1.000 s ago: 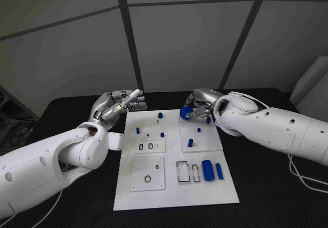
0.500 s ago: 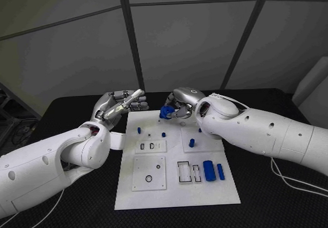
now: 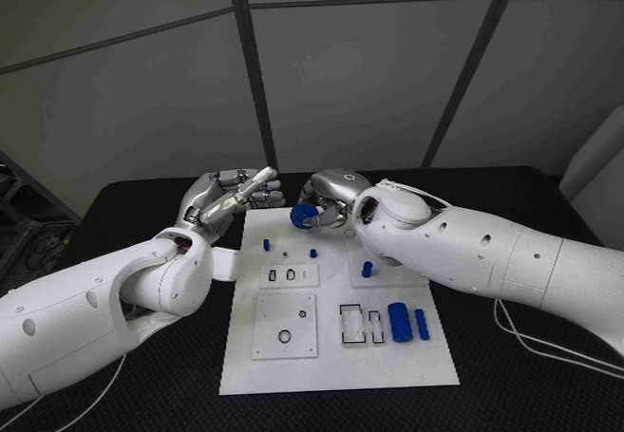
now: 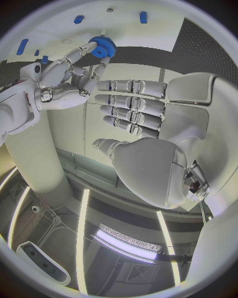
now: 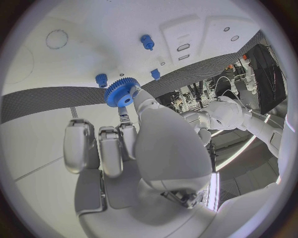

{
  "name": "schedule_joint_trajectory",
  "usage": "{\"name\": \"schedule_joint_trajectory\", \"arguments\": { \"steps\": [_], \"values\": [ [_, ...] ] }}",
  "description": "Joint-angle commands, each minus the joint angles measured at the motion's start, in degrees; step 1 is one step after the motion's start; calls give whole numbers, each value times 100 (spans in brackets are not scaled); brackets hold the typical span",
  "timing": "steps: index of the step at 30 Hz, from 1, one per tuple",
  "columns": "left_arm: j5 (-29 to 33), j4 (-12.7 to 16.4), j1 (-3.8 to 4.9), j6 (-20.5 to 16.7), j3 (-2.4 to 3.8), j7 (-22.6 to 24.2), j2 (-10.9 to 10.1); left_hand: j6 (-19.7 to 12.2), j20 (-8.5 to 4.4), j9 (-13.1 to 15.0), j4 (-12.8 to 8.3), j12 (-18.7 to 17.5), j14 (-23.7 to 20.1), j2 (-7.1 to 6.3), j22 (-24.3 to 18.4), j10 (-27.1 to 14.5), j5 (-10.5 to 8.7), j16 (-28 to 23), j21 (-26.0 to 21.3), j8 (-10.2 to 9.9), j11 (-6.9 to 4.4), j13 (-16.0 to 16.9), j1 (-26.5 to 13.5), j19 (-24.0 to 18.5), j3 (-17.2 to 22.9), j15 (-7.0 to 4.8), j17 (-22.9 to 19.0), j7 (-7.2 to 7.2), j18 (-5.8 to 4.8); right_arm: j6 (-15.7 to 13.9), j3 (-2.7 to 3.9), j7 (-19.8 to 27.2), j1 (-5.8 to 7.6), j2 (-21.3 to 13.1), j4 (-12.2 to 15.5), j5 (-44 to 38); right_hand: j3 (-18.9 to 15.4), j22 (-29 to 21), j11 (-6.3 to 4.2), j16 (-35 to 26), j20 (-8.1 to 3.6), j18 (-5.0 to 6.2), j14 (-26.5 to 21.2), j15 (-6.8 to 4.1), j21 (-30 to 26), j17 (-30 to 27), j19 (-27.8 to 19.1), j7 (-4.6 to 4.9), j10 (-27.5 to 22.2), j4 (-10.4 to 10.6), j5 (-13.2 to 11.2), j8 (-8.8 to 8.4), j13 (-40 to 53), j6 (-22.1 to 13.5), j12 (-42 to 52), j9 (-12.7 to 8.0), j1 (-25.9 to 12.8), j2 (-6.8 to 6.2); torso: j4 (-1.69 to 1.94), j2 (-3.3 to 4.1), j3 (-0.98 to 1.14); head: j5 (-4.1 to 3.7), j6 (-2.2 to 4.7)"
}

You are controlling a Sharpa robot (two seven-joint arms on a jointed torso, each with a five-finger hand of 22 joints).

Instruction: Assemble the parts on the task board

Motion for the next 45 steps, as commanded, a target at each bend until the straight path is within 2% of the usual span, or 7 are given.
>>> {"name": "schedule_joint_trajectory", "arguments": {
  "steps": [1, 12, 30, 33, 36, 39, 45],
  "values": [
    [-33, -7, 10, 64, 5, 26, 9, 7, 25, -3, -25, -39, -30, 72, -9, -3, 14, -28, -23, -21, 15, -2, -1, -26, 4, 16, 5, 40, 34, 136, -6, 75, 12, 49, -49, -70, 38, 122, -3, 16, -3, -100, 587, -34, 25, 1426, 23, -120, 10, -9, 25, 8, 307, 229, 6, 9, -33, -7, -5, 1, 7, 6, -11],
    [-33, -15, 10, 60, 5, 28, 10, 7, 25, -3, -25, -39, -30, 72, -9, -3, 14, -28, -23, -21, 15, -2, -1, -26, 4, 16, 5, 40, 34, 321, -128, 30, 11, 135, -167, -70, 63, 119, 7, 16, 0, -99, 587, -27, 23, 1425, 18, -109, -3, -17, 11, -23, 298, 216, -6, 4, -70, -27, -7, -5, 3, 12, -36],
    [-33, -30, 10, 63, 5, 21, 6, 10, 26, -2, -30, -42, -31, 75, -11, 0, 14, -34, -25, -24, 15, -1, -3, -29, 3, 17, 5, 40, 34, 515, -164, 16, 9, 190, -274, -70, 94, 102, 18, 11, 9, -96, 584, -16, 14, 1413, 3, -98, -23, -24, -23, -62, 280, 211, -26, 1, -137, -56, -9, -7, 2, 20, -64],
    [-33, -31, 10, 66, 6, 20, 9, 10, 26, -2, -30, -42, -31, 75, -11, 0, 14, -34, -25, -24, 15, -1, -3, -29, 3, 17, 5, 40, 34, 460, -165, -8, 9, 207, -318, -70, 122, 86, 40, 11, 20, -92, 584, -1, 5, 1411, -10, -69, -84, -31, -47, -133, 205, 140, -93, -10, -194, -84, -13, -2, 4, 19, -59],
    [-33, -33, 10, 72, 6, 17, 14, 10, 26, -2, -30, -42, -31, 75, -11, 0, 14, -34, -25, -24, 15, -1, -3, -29, 3, 17, 5, 40, 34, 448, -165, -14, 9, 222, -355, -59, 118, 85, 134, 25, 70, -95, 592, 72, 2, 1448, -16, 40, -144, 0, -93, -384, 141, -229, -154, -28, -345, -145, -10, -4, 4, 19, -62],
    [-33, -35, 10, 84, 6, 5, 16, 10, 26, -2, -30, -42, -31, 75, -11, 0, 14, -34, -25, -24, 15, -1, -3, -29, 3, 17, 5, 40, 34, 465, -165, -16, 9, 230, -373, -37, 95, 87, 177, 39, 120, -93, 600, 118, 2, 1483, -19, 76, -185, 14, -151, -525, 107, -423, -186, -20, -459, -194, -2, -2, 6, 15, -66],
    [-33, -41, 10, 96, 6, -10, 18, 11, 27, -2, -31, -44, -32, 76, -13, 2, 14, -38, -26, -27, 15, -1, -5, -31, 1, 18, 6, 41, 33, 522, -165, -10, 9, 244, -391, -15, 76, 77, 201, 44, 153, -89, 603, 143, -3, 1497, -29, 98, -224, 24, -180, -601, 74, -512, -215, -10, -547, -225, -6, -3, 4, 18, -74]
  ]
}}
